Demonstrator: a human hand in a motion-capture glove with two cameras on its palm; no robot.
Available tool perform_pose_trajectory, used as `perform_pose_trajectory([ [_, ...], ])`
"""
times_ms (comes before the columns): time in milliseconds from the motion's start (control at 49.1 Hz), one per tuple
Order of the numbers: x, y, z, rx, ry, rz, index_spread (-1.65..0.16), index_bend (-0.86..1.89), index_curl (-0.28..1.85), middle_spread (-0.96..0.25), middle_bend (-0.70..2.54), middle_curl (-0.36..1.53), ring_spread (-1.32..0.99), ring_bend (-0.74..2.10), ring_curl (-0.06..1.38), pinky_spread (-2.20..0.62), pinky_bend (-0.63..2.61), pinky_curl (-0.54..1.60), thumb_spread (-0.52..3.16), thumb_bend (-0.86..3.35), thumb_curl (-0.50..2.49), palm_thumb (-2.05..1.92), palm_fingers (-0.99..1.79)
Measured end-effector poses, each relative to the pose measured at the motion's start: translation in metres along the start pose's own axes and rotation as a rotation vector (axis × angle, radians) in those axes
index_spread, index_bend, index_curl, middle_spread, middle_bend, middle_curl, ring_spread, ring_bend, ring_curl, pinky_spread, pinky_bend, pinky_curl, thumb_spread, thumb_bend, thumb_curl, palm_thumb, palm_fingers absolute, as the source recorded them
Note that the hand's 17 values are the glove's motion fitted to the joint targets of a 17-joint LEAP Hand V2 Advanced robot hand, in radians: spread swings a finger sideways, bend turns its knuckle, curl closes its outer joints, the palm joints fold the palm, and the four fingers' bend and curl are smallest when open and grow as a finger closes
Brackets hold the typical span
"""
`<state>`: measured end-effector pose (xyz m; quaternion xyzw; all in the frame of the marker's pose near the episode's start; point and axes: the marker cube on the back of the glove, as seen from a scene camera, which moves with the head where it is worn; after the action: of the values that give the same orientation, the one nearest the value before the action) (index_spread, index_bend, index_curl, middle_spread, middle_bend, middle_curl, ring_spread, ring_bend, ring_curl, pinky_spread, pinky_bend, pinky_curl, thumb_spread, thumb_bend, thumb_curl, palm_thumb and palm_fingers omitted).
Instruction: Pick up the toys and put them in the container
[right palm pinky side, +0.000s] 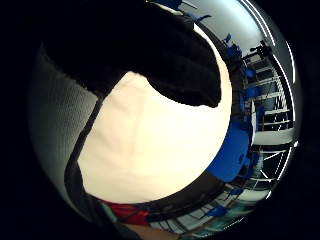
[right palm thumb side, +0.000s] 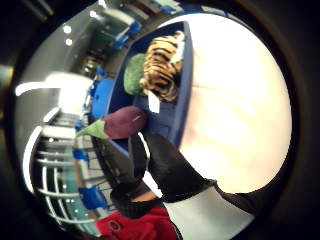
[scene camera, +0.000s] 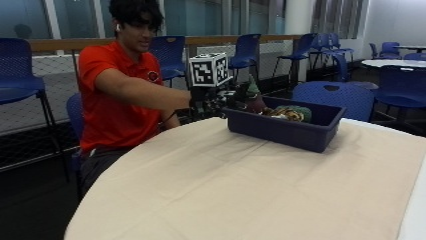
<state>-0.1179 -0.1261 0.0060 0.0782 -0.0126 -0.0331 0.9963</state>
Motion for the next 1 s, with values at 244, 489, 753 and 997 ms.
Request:
perform_pose_trajectory([
  [244,0.036,0.018,0.01,-0.082,0.042,0.035,-0.37,0.21,0.23,-0.08,0.11,0.19,0.03,0.15,0.28,0.12,1.11,0.3,1.04,-0.06,0.22,-0.07,-0.2],
  [489,0.051,0.03,0.015,-0.089,0.036,0.036,-0.39,0.22,0.29,-0.09,0.11,0.18,0.01,0.16,0.26,0.11,1.0,0.27,1.08,-0.05,0.21,-0.06,-0.17],
  [753,0.062,0.039,0.024,-0.091,0.025,0.023,-0.4,0.22,0.33,-0.1,0.12,0.18,0.0,0.16,0.23,0.1,0.95,0.28,1.11,-0.04,0.22,-0.04,-0.14],
  [997,0.072,0.042,0.015,-0.076,0.028,0.039,-0.4,0.22,0.36,-0.1,0.12,0.18,0.0,0.17,0.22,0.1,0.93,0.28,1.14,-0.04,0.22,-0.04,-0.13],
])
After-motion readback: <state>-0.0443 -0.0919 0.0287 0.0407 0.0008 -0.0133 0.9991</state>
